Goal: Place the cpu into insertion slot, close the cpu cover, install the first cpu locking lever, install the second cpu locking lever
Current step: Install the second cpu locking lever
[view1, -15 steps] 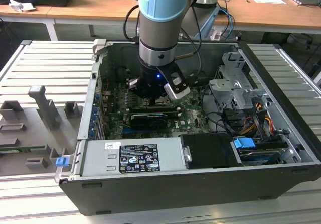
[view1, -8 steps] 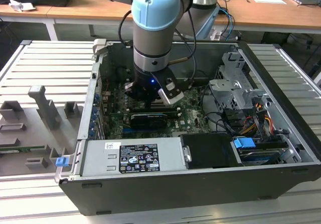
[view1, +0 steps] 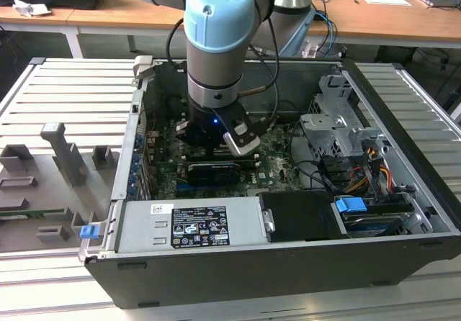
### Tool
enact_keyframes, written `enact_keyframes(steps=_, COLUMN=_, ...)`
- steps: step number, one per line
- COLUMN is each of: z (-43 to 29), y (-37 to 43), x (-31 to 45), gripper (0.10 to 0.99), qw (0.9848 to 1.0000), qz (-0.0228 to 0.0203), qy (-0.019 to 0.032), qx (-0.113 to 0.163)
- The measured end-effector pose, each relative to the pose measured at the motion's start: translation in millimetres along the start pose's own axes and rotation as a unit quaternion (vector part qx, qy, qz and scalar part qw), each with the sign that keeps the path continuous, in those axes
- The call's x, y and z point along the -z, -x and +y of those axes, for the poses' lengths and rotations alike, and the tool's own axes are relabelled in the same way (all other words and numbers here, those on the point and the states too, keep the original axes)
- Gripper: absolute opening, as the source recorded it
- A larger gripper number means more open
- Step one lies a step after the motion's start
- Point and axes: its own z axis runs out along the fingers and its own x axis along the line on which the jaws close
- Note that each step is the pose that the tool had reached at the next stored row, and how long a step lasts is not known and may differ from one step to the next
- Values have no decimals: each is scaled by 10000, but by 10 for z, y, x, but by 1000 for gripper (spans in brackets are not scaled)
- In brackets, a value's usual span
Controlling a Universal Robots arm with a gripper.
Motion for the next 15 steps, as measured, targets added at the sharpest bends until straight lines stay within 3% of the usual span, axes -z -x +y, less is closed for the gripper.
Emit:
enact_keyframes(steps=1, z=-17, y=-45, x=-29, gripper=106, qw=10000, qz=-6, qy=44, qx=2)
enact_keyframes(steps=5, z=-30, y=-48, x=-92, gripper=106, qw=9998, qz=-19, qy=212, qx=2)
enact_keyframes(steps=15, z=-44, y=-106, x=-168, gripper=106, qw=9992, qz=-32, qy=392, qx=6)
